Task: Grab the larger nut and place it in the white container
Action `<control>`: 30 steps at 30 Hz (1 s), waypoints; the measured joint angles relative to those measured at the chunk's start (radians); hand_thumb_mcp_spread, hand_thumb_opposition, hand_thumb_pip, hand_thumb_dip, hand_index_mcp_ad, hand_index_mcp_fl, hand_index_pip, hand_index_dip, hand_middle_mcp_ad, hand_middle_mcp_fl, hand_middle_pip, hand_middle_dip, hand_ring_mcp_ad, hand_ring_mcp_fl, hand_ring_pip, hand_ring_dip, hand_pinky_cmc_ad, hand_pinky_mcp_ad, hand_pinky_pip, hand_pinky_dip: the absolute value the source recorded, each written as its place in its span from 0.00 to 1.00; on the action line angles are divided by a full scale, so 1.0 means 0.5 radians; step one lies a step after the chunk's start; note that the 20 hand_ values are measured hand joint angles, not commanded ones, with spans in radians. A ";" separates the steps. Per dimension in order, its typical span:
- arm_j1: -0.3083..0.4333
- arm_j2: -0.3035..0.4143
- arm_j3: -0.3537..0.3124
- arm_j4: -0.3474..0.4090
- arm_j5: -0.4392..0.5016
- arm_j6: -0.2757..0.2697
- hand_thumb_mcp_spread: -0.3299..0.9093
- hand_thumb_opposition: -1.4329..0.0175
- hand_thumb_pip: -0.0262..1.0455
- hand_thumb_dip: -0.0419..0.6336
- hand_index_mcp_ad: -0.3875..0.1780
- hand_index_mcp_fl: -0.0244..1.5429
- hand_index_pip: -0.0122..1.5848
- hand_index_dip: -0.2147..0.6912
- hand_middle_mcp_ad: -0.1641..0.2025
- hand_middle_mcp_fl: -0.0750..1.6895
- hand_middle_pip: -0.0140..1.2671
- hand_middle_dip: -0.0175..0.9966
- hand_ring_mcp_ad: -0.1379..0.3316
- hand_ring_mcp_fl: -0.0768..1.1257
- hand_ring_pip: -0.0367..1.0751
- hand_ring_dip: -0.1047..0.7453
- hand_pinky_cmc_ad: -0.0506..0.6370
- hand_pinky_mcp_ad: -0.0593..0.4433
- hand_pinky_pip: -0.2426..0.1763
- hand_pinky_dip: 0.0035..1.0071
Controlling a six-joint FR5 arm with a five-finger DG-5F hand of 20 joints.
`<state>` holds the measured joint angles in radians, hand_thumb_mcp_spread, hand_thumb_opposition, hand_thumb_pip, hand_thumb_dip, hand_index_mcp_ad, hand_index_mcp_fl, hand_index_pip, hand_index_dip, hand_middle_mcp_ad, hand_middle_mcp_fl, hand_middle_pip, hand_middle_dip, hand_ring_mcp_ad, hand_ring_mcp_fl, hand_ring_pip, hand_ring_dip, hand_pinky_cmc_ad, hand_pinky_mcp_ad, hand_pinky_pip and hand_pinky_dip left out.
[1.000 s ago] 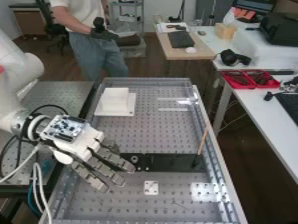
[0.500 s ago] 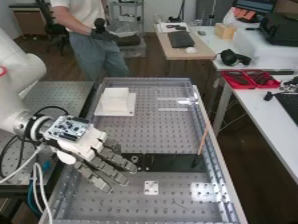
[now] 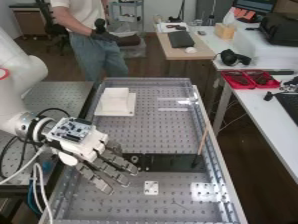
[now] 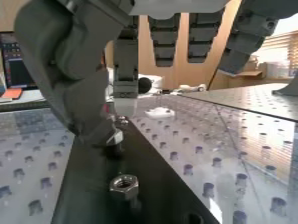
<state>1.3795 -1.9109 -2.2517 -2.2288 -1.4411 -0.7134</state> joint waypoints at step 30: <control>-0.019 -0.029 0.014 0.001 -0.072 -0.091 0.55 0.36 0.69 0.48 0.53 0.02 0.94 0.59 0.72 0.04 0.11 0.20 0.63 0.07 0.11 0.21 0.57 0.67 0.37 0.29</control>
<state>1.3702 -1.9256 -2.2446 -2.2282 -1.4773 -0.7590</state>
